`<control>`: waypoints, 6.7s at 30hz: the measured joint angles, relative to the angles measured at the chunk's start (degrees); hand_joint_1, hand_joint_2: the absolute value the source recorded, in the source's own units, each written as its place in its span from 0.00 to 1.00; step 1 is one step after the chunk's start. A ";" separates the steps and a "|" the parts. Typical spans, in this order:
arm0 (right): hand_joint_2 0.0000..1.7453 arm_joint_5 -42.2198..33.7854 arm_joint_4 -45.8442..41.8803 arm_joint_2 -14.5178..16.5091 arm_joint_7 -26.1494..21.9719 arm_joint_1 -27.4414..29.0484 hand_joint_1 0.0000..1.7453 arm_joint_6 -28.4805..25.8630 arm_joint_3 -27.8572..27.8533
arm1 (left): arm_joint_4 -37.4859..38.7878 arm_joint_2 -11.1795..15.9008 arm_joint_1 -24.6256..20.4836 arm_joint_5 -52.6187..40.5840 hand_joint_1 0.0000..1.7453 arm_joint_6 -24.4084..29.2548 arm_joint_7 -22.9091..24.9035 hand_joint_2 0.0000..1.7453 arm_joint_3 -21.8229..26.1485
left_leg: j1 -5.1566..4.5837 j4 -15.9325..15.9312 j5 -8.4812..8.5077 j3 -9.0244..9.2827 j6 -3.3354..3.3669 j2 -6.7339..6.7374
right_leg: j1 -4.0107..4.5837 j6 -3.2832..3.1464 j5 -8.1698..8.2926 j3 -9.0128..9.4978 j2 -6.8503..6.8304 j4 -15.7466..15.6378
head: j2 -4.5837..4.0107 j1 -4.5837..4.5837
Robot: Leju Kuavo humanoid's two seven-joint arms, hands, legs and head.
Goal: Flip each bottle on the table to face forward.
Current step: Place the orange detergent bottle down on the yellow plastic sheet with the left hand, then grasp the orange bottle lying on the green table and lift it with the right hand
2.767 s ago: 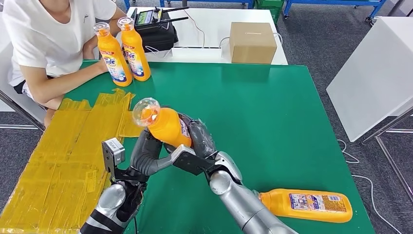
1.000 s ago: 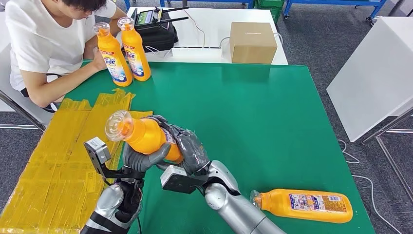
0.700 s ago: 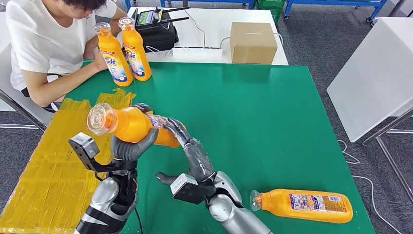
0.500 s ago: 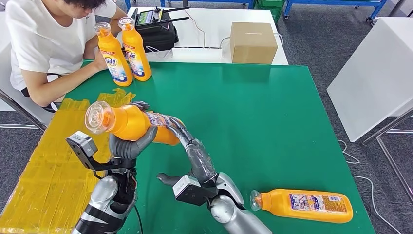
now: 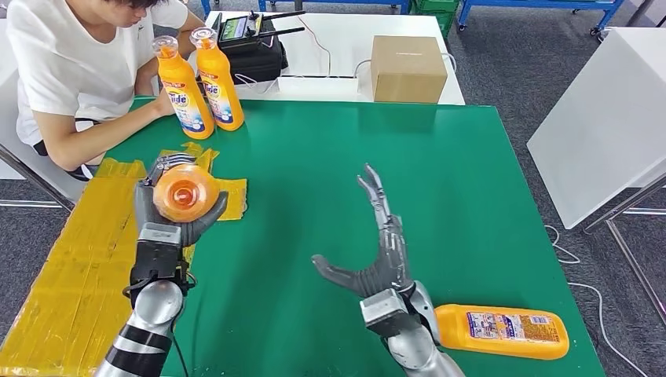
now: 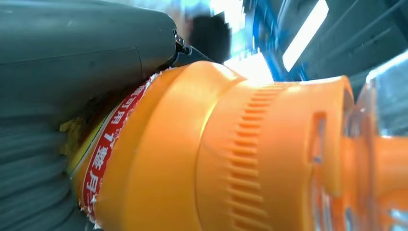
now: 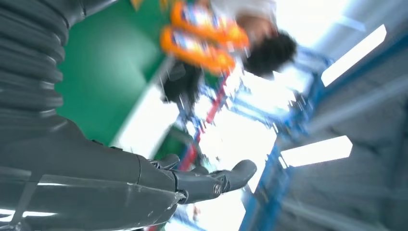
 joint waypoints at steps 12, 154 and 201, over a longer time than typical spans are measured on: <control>1.00 8.32 -17.68 -4.74 -0.18 8.29 0.00 -5.63 -10.05 | 22.76 12.05 -6.02 -62.69 1.00 -0.34 36.14 1.00 -3.55 | 0.00 -0.01 0.00 0.07 -0.01 0.23 | 0.00 -0.03 0.01 0.00 0.12 0.02 | 0.00 0.01; 1.00 43.95 -12.97 -28.71 35.86 37.23 0.00 18.80 -36.78 | -11.66 -3.24 16.52 16.02 0.00 -21.26 -6.36 1.00 1.67 | -0.12 0.00 -0.39 0.41 0.10 -0.05 | -0.11 0.26 -0.29 0.32 0.03 -0.08 | 0.00 -0.03; 1.00 41.97 -0.41 -31.45 44.21 25.24 1.00 18.61 -23.95 | -9.10 -3.69 14.54 17.52 0.00 -21.37 -5.14 1.00 0.24 | -0.11 0.00 -0.53 0.82 0.15 0.01 | -0.09 0.26 -0.32 0.60 0.12 -0.14 | 0.00 -0.02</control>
